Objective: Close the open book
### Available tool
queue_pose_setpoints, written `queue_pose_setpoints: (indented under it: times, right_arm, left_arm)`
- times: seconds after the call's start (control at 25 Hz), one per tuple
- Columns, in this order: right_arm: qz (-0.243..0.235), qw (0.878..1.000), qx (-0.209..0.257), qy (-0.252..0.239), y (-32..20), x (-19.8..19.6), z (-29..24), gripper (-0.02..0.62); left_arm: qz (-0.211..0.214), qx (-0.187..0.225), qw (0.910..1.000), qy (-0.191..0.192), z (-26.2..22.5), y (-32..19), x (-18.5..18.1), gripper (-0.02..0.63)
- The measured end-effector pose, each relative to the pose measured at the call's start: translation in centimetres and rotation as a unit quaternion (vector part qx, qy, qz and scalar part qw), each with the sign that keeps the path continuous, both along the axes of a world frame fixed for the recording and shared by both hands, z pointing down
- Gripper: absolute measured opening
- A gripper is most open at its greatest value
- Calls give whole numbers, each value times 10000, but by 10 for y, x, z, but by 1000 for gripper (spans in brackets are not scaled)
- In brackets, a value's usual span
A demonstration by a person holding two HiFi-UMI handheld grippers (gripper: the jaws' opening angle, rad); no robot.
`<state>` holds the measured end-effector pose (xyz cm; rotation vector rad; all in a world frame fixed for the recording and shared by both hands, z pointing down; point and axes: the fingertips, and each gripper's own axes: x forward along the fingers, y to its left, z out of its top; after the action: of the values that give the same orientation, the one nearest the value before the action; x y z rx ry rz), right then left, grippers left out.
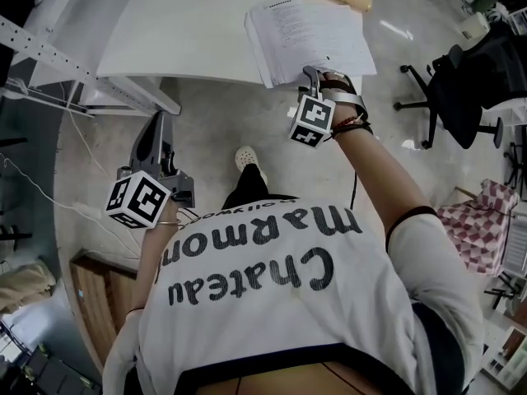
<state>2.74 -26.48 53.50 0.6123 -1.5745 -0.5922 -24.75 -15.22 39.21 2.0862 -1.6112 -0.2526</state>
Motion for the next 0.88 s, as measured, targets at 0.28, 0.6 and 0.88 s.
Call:
queue_pose_setpoints:
  times: [0.28,0.6,0.88]
  right_arm:
    - [-144,9981,298,526,-14,2,9,204]
    - [-23,9989,351,307,-20,-8,9,195]
    - [214,9993,-9,-305,-18,-8,10,156]
  left_arm:
    - [-80,-35,10000,-12,3,0,-6,24]
    - [-108,-55,9999,-4,4,-5,-11,24]
    - [-96,-80,9999,38,8,-7,-7,24]
